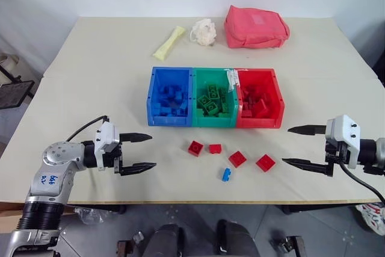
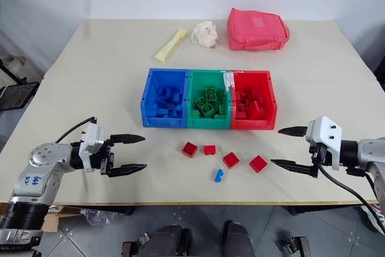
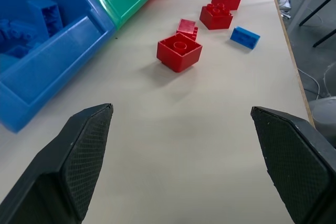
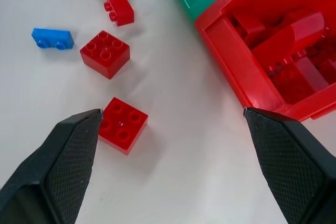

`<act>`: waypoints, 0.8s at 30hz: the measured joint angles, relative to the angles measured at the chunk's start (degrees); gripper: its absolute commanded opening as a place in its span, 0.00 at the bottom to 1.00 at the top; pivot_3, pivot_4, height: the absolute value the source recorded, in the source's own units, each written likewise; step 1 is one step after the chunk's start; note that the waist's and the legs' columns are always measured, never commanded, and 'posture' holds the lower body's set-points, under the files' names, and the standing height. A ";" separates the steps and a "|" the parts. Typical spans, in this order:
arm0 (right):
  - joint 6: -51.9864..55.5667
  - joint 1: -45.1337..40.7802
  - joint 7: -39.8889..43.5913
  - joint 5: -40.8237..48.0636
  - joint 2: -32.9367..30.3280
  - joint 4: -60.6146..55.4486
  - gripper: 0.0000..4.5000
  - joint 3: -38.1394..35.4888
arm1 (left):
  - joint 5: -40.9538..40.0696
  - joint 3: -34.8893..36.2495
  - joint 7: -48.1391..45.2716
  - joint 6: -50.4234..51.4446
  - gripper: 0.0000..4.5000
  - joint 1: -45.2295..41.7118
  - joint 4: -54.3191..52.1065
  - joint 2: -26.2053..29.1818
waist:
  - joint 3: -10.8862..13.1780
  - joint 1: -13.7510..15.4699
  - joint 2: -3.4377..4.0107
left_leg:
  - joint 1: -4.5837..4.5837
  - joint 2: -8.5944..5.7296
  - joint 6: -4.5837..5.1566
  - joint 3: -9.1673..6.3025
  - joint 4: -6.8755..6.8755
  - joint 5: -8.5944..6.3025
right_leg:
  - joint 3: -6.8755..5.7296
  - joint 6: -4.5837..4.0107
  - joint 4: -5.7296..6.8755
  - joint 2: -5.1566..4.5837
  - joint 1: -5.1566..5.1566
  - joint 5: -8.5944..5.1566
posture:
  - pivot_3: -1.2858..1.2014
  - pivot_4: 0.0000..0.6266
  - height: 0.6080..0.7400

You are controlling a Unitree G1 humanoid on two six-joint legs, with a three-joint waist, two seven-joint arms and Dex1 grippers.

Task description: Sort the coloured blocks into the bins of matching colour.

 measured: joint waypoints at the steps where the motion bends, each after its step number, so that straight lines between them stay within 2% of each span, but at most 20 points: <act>1: 0.03 0.00 -0.03 0.06 0.00 -0.08 1.00 0.00 | -0.13 0.00 -0.20 0.06 1.00 -0.08 -0.11 -0.02 | 0.00 0.00 0.00 | 0.00 0.00 0.00 0.00 0.00 0.00 | 0.00 0.00 0.00 0.01 0.00 0.00 | 0.52 0.24 1.00; 5: 1.05 0.03 -1.18 0.50 0.12 -0.37 1.00 -0.11 | -0.21 -0.01 -0.05 0.02 1.00 -0.78 -0.27 -0.73 | 0.00 0.05 0.00 | 0.00 0.00 0.00 0.00 0.00 0.00 | -0.01 0.00 0.01 0.01 0.00 0.00 | 0.52 0.24 1.00; 11: 6.50 1.37 -4.15 1.92 0.12 -3.53 1.00 -1.67 | -2.45 -0.83 1.18 5.31 1.00 -3.33 -2.10 -3.37 | 0.00 0.12 0.00 | -0.01 -0.02 0.01 -0.01 0.02 0.00 | -0.02 0.00 0.06 0.01 0.00 0.00 | 0.52 0.24 1.00; 15: 8.57 7.55 -4.22 1.40 -1.93 -4.65 1.00 -6.61 | -2.43 -1.95 -1.30 3.57 1.00 -2.94 -1.98 -3.80 | 0.00 0.21 0.00 | -0.04 -0.03 0.01 0.01 0.03 0.00 | -0.04 0.00 0.03 0.03 0.01 0.00 | 0.52 0.24 1.00; 18: 12.27 15.74 -4.85 -2.03 -5.72 -5.36 1.00 -12.22 | -2.58 -2.27 -3.77 2.68 1.00 -2.89 -1.31 -4.25 | 0.00 0.41 0.01 | -0.02 -0.04 0.03 0.03 0.04 0.01 | -0.02 0.00 0.02 0.02 0.04 0.00 | 0.52 0.24 1.00; 20: 13.76 19.32 -4.10 -2.05 -5.73 -6.31 1.00 -17.19 | -2.85 -2.59 -5.19 2.16 1.00 -2.94 -0.80 -4.98 | 0.00 0.32 -0.01 | -0.02 -0.03 0.03 0.04 0.05 0.01 | -0.01 0.00 -0.02 0.04 0.07 0.00 | 0.52 0.24 1.00; 24: 15.20 22.41 -3.07 -1.63 -5.70 -9.62 1.00 -21.07 | -3.35 -3.03 -6.68 1.34 1.00 -3.06 -0.64 -6.23 | 0.00 0.02 -0.01 | 0.03 0.02 0.03 0.06 0.05 0.01 | 0.05 0.00 -0.01 0.03 0.07 0.00 | 0.52 0.24 1.00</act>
